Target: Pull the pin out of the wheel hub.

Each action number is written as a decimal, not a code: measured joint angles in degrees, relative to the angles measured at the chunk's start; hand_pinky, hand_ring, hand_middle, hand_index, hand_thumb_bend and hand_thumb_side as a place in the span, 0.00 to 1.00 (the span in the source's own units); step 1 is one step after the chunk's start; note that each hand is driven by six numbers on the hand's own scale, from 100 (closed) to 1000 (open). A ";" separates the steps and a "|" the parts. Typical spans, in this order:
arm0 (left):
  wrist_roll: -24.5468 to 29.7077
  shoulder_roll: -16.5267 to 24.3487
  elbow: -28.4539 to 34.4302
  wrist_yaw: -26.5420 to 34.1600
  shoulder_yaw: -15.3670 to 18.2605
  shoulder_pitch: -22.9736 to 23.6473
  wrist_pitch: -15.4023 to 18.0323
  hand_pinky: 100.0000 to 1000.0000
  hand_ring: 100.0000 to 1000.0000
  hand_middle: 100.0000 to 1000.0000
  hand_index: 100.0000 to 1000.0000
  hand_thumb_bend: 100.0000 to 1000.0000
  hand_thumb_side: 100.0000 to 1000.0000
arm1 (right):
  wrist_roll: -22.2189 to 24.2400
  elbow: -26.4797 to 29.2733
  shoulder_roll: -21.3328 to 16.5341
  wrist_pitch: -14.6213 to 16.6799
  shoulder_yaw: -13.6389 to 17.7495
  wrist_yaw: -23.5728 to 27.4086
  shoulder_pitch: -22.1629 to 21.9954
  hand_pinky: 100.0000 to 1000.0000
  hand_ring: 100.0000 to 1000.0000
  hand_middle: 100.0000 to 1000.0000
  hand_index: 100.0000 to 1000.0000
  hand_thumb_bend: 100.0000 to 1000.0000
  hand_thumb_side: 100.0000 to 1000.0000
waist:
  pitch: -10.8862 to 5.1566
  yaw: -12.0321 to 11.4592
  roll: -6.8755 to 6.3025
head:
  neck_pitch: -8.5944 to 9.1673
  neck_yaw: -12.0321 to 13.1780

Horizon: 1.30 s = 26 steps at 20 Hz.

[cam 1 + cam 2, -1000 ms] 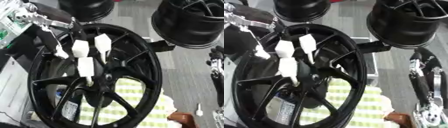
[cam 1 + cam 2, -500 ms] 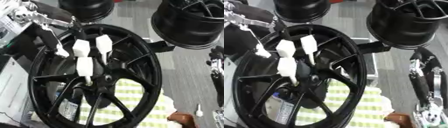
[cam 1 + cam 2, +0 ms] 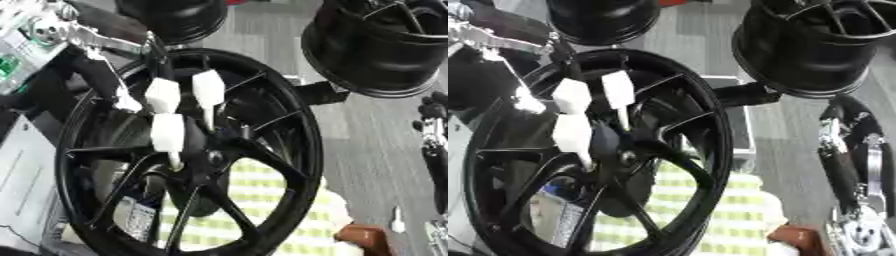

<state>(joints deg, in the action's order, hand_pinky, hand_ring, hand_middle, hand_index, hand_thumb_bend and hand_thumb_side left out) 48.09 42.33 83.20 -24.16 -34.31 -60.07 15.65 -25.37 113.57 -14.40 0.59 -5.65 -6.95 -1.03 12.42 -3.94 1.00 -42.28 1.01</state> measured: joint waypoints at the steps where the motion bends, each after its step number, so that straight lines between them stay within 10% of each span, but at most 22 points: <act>1: 0.01 -0.11 -0.03 0.02 0.00 -0.02 -0.01 0.71 0.68 0.62 0.78 0.27 0.41 | -0.01 0.00 0.00 0.01 0.00 0.00 0.00 0.75 0.82 0.76 0.83 0.00 0.63 | 0.00 0.01 0.00 | 0.00 0.00; 26: 0.03 -0.62 0.46 0.86 1.38 -0.12 -0.02 0.53 0.45 0.29 0.43 0.00 0.00 | -0.32 0.00 0.46 0.04 0.00 0.03 -0.01 0.75 0.82 0.76 0.83 0.00 0.64 | 0.00 0.10 -0.01 | 0.00 -0.15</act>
<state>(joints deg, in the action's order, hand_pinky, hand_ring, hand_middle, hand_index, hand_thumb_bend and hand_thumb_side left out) 48.11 41.72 83.65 -23.30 -32.93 -60.19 15.63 -25.69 113.57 -13.95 0.63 -5.65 -6.91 -1.05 12.41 -3.85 0.99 -42.28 0.86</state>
